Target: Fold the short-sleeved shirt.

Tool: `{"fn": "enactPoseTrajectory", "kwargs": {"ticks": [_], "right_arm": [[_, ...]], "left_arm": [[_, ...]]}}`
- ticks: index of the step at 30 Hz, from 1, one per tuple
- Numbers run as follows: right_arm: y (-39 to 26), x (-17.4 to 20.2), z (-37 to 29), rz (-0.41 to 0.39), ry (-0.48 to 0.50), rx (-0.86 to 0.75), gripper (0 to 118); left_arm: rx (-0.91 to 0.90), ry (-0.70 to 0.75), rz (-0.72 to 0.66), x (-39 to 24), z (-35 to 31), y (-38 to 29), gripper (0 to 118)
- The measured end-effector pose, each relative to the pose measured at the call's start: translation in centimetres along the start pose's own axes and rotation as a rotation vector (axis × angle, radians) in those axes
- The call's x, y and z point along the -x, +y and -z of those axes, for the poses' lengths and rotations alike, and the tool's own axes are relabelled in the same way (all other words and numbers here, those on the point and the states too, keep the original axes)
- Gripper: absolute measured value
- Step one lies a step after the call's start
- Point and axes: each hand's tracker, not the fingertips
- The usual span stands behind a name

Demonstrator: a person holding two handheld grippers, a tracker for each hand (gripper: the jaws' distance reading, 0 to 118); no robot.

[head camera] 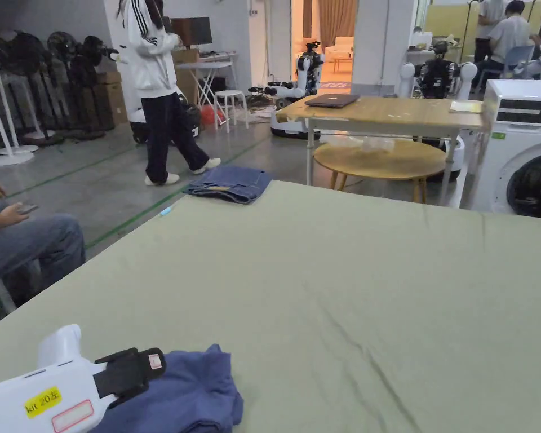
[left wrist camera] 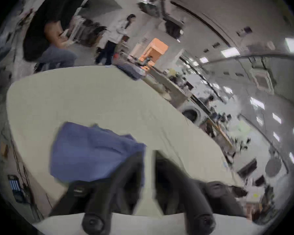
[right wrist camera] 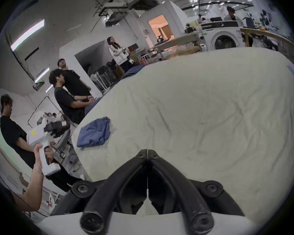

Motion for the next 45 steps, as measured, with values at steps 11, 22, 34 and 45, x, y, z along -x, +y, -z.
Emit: {"fn": "enactPoseTrajectory", "kwargs": {"ticks": [11, 22, 34, 45], "right_arm": [[-0.8, -3.4, -11.3, -0.042, -0.256, -0.206, 0], [5.2, -3.7, -24.1, -0.225, -0.725, -0.739, 0], [7.9, -1.8, -22.8, -0.297, -0.686, -0.856, 0], [7.7, -1.1, -21.2, -0.335, -0.653, -0.813, 0]], "left_arm": [[0.229, -0.135, 0.467, -23.6, 9.7, -13.8, 0], [-0.39, -0.097, 0.664, -40.1, 5.1, -11.7, 0], [-0.443, -0.069, 0.665, -40.8, 4.4, -10.3, 0], [-0.426, -0.093, 0.646, -40.0, 4.5, -10.2, 0]]}}
